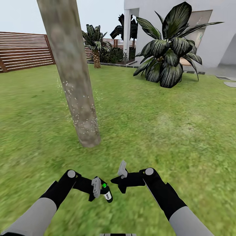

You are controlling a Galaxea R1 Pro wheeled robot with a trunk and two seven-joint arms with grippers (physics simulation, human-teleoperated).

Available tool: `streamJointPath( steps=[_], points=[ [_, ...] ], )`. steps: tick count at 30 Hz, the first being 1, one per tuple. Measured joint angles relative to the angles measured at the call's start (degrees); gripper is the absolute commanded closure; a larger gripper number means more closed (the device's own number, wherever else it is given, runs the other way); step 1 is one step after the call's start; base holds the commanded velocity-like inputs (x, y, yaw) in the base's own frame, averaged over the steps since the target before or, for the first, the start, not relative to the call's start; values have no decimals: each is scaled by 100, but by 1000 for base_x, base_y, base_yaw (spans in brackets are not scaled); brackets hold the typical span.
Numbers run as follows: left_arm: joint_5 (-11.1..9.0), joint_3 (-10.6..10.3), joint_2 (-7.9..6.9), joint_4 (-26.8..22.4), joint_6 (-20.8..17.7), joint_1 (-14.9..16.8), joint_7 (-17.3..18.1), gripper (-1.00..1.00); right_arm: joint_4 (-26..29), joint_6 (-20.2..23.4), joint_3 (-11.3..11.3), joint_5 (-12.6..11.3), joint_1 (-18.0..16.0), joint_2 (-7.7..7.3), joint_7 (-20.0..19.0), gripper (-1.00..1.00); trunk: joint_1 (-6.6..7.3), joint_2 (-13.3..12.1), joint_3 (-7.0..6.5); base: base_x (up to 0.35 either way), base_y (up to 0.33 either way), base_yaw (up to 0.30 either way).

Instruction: In the garden, pick up the pesticide atomizer on the floor and spray pesticide onto both trees until each tree trunk is fully covered.

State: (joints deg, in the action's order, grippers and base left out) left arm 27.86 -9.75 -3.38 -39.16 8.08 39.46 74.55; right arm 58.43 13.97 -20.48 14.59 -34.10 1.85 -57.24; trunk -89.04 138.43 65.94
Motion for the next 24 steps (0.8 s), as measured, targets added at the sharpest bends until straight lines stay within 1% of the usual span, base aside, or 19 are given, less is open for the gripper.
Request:
streamJointPath(
  steps=[3,5,7,10,13,15,24],
  points=[
    [0,-1,84,-2,0,0,7,100,2,0,0,0,0,0,1,100,0,0,0,0,0,0],
    [0,2,90,-22,0,-1,29,100,2,0,2,0,0,0,2,100,0,0,0,0,0,0],
    [0,18,92,-168,-14,-9,174,100,2,0,0,0,0,0,3,100,0,0,0,0,0,0],
    [0,25,86,-296,-32,-15,245,100,2,0,0,0,0,0,2,100,0,0,0,0,0,0],
    [-81,26,92,-310,-35,-9,252,100,2,0,0,0,0,0,3,100,0,0,0,0,0,0],
    [-147,21,123,-312,-35,-9,253,100,2,0,7,0,0,0,2,100,0,0,0,0,0,0],
    [-158,26,229,-312,-35,-10,245,100,4,0,9,0,0,0,-3,100,0,0,0,0,0,0]
  ],
)
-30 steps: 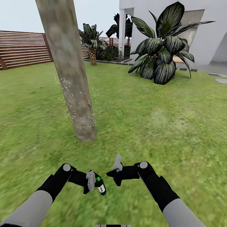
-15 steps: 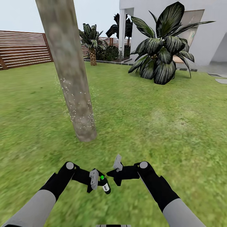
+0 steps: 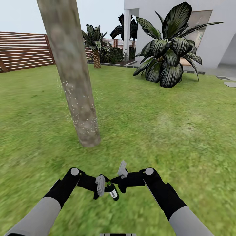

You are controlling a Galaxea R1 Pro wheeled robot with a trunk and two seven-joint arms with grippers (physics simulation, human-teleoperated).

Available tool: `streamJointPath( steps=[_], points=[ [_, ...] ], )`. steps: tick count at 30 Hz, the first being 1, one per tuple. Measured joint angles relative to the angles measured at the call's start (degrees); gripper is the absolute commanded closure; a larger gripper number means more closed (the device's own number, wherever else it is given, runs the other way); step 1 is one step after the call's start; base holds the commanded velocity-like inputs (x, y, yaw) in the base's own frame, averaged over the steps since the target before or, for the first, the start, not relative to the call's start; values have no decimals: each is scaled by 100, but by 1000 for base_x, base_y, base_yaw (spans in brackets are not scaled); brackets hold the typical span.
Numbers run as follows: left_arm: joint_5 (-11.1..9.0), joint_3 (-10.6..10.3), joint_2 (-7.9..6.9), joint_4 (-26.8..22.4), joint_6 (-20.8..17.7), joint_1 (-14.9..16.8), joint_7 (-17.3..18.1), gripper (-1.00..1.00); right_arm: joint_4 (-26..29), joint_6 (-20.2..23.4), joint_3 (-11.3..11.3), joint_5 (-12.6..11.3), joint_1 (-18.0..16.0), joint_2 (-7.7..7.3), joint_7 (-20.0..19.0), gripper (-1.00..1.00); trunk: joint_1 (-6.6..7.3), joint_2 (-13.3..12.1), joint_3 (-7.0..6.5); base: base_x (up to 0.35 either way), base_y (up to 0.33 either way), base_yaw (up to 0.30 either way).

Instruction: In the garden, pick up the pesticide atomizer on the floor and spray pesticide onto both trees until each tree trunk is fully covered.

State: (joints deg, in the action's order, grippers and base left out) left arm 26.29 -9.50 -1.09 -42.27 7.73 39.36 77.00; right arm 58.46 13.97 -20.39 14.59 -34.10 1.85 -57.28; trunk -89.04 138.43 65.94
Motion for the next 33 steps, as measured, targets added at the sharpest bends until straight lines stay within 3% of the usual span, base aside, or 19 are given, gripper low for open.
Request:
streamJointPath(
  steps=[10,11,15,18,20,21,23,25,26,27,29,31,33],
  points=[
    [57,-23,-50,50,-7,7,-49,100,15,0,0,0,0,0,-3,100,0,0,0,0,0,0],
    [84,-25,-97,65,-8,11,-61,100,15,0,0,0,0,0,-3,100,0,0,0,0,0,0],
    [327,-14,-706,83,-70,-19,-220,100,14,0,0,0,0,0,2,100,0,0,0,0,0,0],
    [311,77,-1087,162,-144,-58,-1150,100,8,0,8,0,0,0,21,100,0,0,0,0,0,0],
    [271,486,-1117,482,-293,-68,-1864,100,-35,-1,179,9,0,-6,212,100,0,0,0,0,0,0],
    [172,921,-1090,798,-352,-69,-2365,100,-144,-3,537,11,-1,-6,732,100,0,0,0,0,0,0],
    [-117,1464,-1056,1314,-377,-70,-3048,100,-369,-4,1034,-3,0,8,1857,100,-1,0,1,0,0,0],
    [-437,1843,-1041,1738,-379,-74,-3810,100,-676,-60,1206,-37,7,34,3040,100,0,0,1,0,0,0],
    [-560,1932,-1029,1884,-380,-76,-4295,100,-807,-152,1235,-54,8,55,3556,-100,0,0,0,0,0,0],
    [-692,1981,-1015,2011,-374,-81,-4805,100,-904,-266,1250,-77,8,77,3953,-100,0,0,0,0,0,0],
    [-1176,2018,-928,2280,-340,-92,-5722,100,-1037,-435,1268,-313,9,151,4392,-100,0,0,0,0,0,0],
    [-1720,2030,-879,2418,-329,-93,-6311,100,-1134,-487,1272,-702,9,182,4522,-100,0,0,0,0,0,0],
    [-2134,2032,-842,2485,-321,-95,-6723,100,-1269,-500,1273,-1048,9,188,4555,-100,0,0,0,0,0,0]
  ],
)
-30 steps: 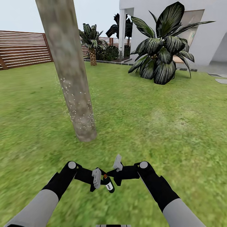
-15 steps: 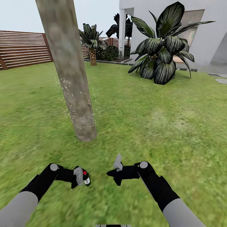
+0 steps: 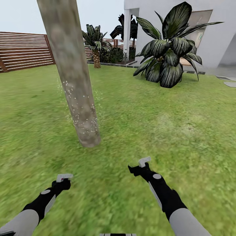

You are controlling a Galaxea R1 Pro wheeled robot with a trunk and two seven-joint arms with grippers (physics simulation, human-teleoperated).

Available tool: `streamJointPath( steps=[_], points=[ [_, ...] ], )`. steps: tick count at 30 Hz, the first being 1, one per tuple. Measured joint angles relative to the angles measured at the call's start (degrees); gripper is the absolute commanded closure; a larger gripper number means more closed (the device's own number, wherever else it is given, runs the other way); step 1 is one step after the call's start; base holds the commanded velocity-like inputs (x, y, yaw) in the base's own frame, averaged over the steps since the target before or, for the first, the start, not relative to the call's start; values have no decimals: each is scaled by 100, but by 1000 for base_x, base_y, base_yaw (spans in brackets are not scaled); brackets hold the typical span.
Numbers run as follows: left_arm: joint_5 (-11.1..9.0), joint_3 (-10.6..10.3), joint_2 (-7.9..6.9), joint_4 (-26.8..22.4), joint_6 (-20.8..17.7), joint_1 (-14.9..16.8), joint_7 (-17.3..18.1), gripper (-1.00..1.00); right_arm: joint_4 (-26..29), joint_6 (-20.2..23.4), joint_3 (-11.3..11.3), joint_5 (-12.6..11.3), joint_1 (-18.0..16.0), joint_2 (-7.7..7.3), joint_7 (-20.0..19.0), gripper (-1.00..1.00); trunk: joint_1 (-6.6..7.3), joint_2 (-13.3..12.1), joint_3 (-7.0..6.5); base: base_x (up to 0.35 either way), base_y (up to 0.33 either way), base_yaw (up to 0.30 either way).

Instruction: In the garden, pick up the pesticide atomizer on the floor and spray pesticide onto both trees until each tree trunk is fully covered.

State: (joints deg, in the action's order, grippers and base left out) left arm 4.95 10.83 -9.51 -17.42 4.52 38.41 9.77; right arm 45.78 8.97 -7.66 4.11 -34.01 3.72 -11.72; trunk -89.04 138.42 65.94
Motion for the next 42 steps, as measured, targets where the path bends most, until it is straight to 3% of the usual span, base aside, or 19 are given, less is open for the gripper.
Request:
streamJointPath(
  steps=[3,6,22,29,34,42],
  points=[
    [-149,-1,22,184,1,-1,-428,100,-342,-14,-4,-195,0,-3,10,-100,0,0,0,0,0,0],
    [-176,-8,21,233,-8,-5,-540,100,-674,-199,-30,-222,0,3,8,-100,0,0,0,0,0,0],
    [-186,-11,28,390,23,-170,-581,100,-701,-375,26,-239,0,-27,12,-100,0,0,-25,0,0,0],
    [-229,-4,30,406,19,-170,-597,100,-692,-379,20,-244,0,-22,12,-100,0,0,-55,0,0,211],
    [-461,-2,25,406,23,-183,-699,100,-701,-379,19,-244,0,-21,12,-100,0,0,-63,0,0,270],
    [-490,-2,19,408,23,-185,-706,100,-709,-379,28,-244,0,-21,12,-100,0,0,-63,0,66,274]
  ],
)
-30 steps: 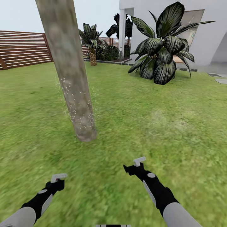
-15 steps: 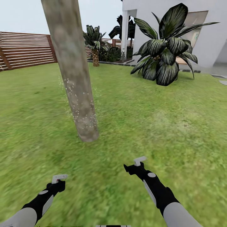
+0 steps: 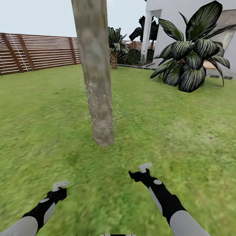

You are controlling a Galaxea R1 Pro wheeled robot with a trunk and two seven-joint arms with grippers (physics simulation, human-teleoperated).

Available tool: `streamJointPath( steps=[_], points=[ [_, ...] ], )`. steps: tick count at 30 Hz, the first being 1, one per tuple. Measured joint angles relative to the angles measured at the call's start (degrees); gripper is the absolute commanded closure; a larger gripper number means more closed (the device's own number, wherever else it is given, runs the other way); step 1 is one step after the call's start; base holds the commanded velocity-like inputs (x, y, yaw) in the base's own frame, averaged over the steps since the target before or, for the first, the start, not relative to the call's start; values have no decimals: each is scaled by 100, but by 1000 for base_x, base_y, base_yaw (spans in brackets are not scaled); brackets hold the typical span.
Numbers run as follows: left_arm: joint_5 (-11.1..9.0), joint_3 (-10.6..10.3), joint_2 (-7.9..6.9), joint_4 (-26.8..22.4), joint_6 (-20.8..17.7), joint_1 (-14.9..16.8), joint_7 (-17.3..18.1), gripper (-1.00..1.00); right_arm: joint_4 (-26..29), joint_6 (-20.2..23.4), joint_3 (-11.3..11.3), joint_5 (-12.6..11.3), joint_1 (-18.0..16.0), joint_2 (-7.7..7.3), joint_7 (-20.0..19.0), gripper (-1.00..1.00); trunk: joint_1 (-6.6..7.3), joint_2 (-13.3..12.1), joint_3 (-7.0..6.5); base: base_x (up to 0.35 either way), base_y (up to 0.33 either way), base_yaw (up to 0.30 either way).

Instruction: In the garden, pick up the pesticide atomizer on the floor and spray pesticide onto both trees until each tree trunk is fully covered.

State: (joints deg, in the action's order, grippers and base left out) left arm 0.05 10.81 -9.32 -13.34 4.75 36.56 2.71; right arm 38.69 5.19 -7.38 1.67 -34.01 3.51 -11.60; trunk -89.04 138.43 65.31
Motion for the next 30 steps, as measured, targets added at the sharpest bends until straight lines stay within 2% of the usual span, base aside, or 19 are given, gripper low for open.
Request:
streamJointPath(
  steps=[10,14,16,30],
  points=[
    [-14,0,0,7,0,0,2,100,-1,0,2,0,0,-8,0,-100,0,0,0,0,299,274],
    [-22,0,0,7,0,0,2,100,-1,0,316,0,0,-9,0,-100,0,0,0,0,306,274],
    [-23,0,0,7,0,0,-1,100,-2,0,356,0,0,-9,0,-100,0,0,0,0,306,274],
    [-23,0,0,7,-9,0,-6,100,-1,8,361,0,0,0,0,-100,0,0,0,0,306,275]
  ],
)
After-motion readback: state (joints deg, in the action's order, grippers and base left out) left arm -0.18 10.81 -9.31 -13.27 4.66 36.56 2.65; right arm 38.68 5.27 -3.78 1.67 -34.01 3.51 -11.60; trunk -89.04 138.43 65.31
